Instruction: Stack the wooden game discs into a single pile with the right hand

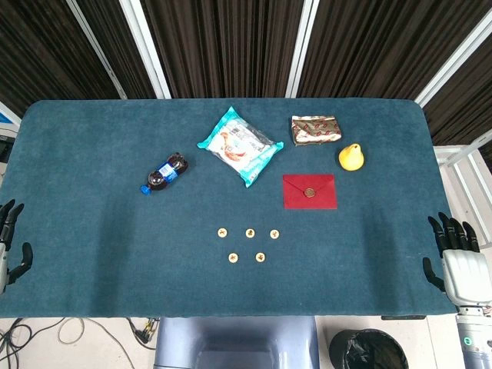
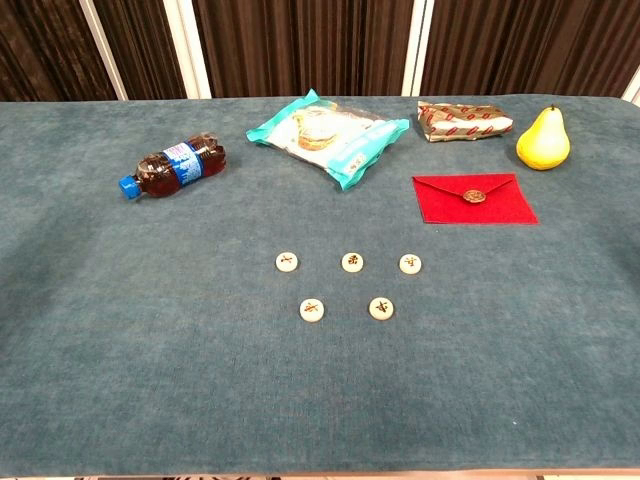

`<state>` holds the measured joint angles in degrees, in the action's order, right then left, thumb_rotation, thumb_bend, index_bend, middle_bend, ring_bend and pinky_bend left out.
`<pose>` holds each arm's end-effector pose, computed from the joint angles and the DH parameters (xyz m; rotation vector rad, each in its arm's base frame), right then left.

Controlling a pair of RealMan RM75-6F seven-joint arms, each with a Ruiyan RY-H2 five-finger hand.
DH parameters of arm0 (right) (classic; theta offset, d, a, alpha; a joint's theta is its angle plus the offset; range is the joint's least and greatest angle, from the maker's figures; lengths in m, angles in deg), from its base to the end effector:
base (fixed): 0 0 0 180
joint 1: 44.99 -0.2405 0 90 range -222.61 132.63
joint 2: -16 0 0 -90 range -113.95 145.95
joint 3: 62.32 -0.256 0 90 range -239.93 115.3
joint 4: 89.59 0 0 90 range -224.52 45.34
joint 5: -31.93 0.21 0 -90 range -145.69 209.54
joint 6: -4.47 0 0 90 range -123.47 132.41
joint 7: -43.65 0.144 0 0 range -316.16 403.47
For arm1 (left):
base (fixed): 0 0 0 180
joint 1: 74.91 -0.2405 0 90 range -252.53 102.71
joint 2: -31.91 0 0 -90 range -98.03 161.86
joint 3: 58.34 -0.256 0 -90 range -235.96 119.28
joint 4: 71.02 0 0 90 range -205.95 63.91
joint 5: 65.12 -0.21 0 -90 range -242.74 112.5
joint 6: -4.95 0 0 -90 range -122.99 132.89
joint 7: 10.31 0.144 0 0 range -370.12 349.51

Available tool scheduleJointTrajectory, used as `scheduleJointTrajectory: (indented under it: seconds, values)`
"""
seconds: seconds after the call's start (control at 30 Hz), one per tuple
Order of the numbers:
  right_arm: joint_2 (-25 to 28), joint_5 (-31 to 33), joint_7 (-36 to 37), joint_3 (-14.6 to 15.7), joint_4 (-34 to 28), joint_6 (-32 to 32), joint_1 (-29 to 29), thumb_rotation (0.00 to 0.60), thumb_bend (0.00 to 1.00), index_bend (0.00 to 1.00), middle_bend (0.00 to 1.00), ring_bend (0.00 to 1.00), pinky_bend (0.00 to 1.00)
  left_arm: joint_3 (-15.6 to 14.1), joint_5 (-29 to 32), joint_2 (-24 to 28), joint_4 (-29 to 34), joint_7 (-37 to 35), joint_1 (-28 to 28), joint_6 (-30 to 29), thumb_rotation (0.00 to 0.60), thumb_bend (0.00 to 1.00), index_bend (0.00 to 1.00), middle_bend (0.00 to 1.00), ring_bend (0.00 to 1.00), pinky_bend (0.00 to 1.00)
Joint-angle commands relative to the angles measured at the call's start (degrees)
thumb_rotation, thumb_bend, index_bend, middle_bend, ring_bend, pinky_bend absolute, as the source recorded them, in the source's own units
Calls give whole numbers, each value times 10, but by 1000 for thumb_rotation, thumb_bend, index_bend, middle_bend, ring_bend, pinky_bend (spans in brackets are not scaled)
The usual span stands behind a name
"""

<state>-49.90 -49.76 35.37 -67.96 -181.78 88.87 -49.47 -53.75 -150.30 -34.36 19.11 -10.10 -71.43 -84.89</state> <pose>-0.3166 -0.1885 0.1586 1.3358 -0.8318 0.8011 -0.3145 0.1793 0.1667 -1.2938 -0.8354 -0.9480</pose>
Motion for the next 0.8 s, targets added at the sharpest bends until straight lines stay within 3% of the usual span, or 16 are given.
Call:
scheduleJointTrajectory:
  seconds: [0.03,0.43,0.6,0.8]
  values:
    - [2,3,3,-2,-1,4,2,600,508,52,0,0,0,0,0,0,1,2,-1,-1,600,571,48,0,0,0]
    - [4,12,1,-5,-10,7,6,600,508,62,0,0,0,0,-1,-1,2,5,-1,-2,600,571,50,0,0,0]
    - [25,0,75,5,-36,-11,6,600,508,62,0,0,0,1,0,0,4,2,-2,-2,600,571,51,0,0,0]
    - [22,-3,74,3,-30,-5,7,600,508,62,0,0,0,3,3,-1,3,2,0,1,600,571,51,0,0,0]
